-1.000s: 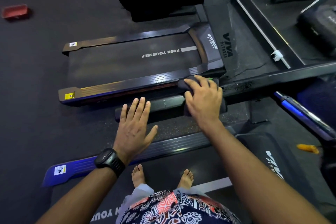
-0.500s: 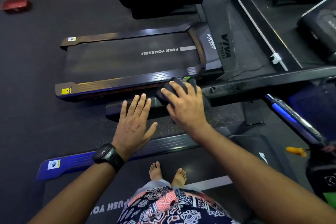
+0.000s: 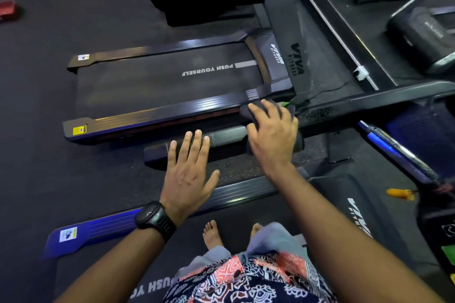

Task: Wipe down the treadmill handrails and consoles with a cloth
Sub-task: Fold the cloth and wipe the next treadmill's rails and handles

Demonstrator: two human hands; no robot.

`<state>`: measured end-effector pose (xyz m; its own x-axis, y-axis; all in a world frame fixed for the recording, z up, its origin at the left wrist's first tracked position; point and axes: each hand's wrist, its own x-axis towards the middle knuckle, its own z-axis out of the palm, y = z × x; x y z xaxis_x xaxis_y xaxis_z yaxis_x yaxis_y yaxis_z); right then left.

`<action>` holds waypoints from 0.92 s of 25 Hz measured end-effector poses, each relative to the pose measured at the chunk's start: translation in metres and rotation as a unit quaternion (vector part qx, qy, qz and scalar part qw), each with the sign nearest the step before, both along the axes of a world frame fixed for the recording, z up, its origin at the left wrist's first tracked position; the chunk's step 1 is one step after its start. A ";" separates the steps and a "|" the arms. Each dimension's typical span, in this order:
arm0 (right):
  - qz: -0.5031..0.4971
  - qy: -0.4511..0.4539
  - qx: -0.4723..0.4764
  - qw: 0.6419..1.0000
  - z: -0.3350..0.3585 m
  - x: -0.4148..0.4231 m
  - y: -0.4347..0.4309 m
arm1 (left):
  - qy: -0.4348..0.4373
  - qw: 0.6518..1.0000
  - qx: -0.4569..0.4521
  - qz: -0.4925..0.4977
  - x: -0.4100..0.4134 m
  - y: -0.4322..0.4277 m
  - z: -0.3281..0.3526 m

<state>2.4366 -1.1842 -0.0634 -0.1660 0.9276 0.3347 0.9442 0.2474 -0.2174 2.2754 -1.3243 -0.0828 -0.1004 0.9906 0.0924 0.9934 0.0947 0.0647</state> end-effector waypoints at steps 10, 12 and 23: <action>0.168 -0.068 0.028 0.983 -0.008 -0.005 -0.024 | -0.004 1.000 -0.008 -0.001 0.015 0.010 -0.002; 0.264 -0.106 0.035 0.958 -0.009 0.010 -0.012 | -0.006 1.000 -0.005 -0.008 0.019 0.014 -0.001; 0.035 -0.019 0.005 0.999 0.008 0.051 0.035 | 0.003 1.000 -0.008 0.014 0.043 0.026 -0.001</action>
<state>2.4874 -1.1492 -0.0557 -0.2425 0.9098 0.3368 0.9324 0.3144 -0.1782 2.3185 -1.2981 -0.0833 -0.1283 0.9888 0.0766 0.9906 0.1242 0.0568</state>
